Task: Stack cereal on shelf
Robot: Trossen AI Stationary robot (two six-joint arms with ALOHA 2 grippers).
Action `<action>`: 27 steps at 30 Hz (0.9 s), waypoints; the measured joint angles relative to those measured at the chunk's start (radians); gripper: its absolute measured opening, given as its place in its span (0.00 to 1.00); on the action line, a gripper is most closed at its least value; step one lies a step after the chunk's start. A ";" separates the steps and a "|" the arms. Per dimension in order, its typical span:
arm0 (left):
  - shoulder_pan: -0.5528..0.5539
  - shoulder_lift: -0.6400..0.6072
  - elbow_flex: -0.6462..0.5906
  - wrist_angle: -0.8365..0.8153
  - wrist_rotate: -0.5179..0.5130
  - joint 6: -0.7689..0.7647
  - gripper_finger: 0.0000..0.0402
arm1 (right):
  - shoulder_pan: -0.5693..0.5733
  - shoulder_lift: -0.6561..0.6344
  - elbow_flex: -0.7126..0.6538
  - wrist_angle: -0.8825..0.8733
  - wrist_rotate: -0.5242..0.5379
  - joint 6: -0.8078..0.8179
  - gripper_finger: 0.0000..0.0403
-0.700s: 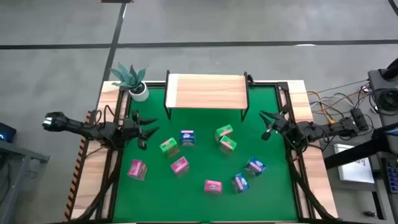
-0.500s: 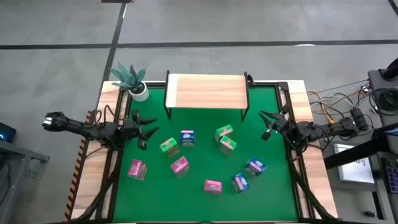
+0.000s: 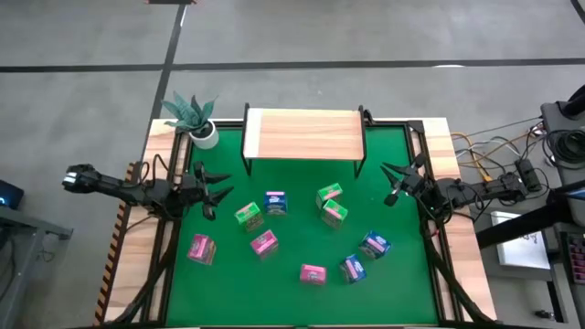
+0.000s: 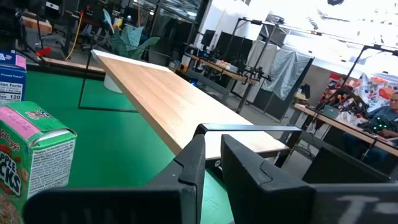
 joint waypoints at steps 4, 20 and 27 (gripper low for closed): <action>0.000 0.000 0.000 0.000 0.000 0.000 0.43 | 0.000 0.000 0.000 0.000 0.000 0.000 0.11; 0.000 0.000 0.000 0.000 0.000 0.000 0.43 | 0.000 0.000 0.000 0.000 0.000 0.000 0.11; 0.000 0.000 0.000 -0.002 0.000 0.014 0.43 | 0.000 0.000 0.000 0.000 0.000 0.000 0.11</action>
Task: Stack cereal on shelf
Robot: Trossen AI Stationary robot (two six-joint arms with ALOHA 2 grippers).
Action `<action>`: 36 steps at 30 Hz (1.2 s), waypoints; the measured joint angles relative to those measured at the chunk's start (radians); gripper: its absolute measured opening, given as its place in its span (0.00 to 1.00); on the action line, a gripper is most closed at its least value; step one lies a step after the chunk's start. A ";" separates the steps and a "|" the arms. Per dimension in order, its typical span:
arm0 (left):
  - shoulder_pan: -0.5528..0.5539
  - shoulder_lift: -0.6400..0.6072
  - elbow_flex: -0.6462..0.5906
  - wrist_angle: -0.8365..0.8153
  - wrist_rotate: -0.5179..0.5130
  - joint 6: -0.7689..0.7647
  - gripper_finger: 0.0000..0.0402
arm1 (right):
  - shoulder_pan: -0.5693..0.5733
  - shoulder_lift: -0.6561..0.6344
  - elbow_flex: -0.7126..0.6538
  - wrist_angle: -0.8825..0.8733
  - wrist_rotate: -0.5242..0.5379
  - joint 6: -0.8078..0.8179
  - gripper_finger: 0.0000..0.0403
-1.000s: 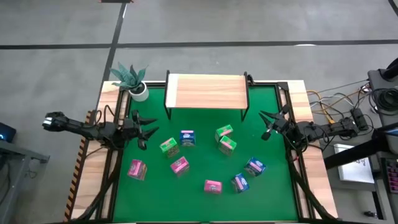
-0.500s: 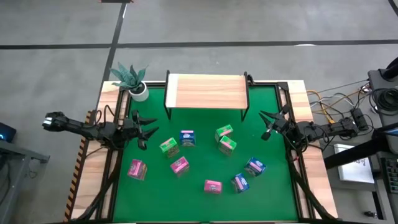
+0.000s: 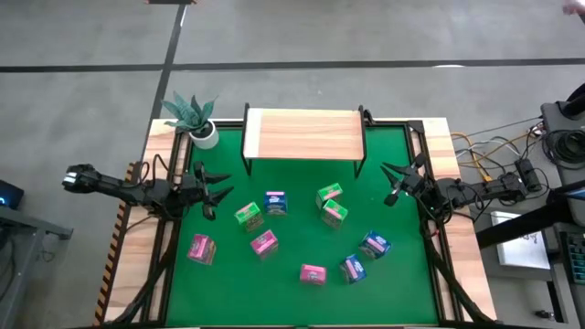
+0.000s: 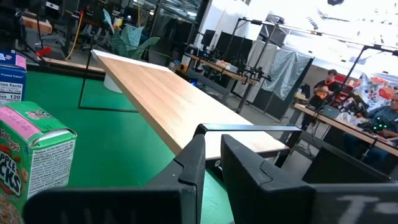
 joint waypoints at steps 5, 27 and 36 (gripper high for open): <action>0.000 0.000 0.000 -0.001 0.000 0.182 0.43 | 0.000 0.000 0.000 0.000 0.000 0.000 0.11; 0.002 0.001 0.000 0.482 0.003 -0.280 0.43 | 0.000 0.000 0.000 0.000 0.000 0.000 0.11; 0.002 0.076 0.000 0.492 0.006 -0.272 0.43 | -0.003 0.000 0.000 0.012 0.029 -0.222 0.11</action>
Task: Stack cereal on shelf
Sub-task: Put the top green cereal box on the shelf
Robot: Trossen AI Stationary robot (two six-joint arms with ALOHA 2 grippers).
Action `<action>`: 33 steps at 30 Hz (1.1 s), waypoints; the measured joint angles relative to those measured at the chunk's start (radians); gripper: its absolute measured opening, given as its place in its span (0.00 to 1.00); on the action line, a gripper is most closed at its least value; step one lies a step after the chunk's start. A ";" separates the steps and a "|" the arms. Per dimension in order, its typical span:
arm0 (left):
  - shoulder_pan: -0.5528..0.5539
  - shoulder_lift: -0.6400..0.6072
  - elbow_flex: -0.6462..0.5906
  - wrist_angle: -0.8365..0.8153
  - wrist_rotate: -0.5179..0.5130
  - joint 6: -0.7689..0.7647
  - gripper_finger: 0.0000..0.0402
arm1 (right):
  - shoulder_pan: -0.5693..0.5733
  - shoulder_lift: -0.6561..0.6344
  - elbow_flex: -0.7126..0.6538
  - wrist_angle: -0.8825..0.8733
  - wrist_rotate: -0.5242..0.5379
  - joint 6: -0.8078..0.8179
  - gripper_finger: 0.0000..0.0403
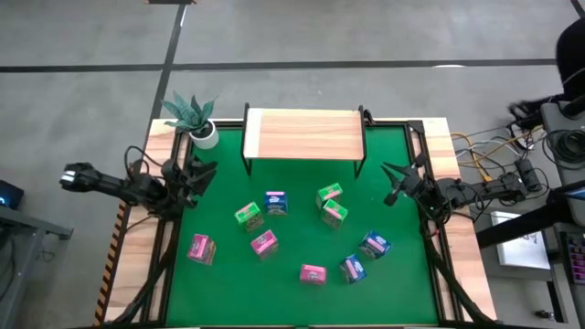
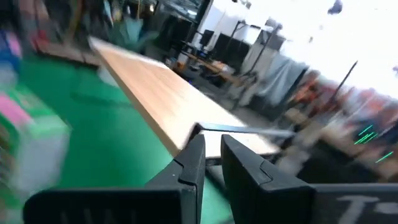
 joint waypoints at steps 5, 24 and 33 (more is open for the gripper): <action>0.000 0.054 0.000 0.016 0.000 0.036 0.43 | 0.001 0.000 0.000 0.008 0.015 -0.393 0.11; 0.001 0.204 0.276 -0.290 0.159 0.388 0.43 | 0.001 0.000 0.000 0.248 -0.472 0.524 0.11; 0.000 0.286 0.388 -0.495 0.159 0.435 0.43 | 0.001 0.119 0.000 0.557 -0.669 0.490 0.11</action>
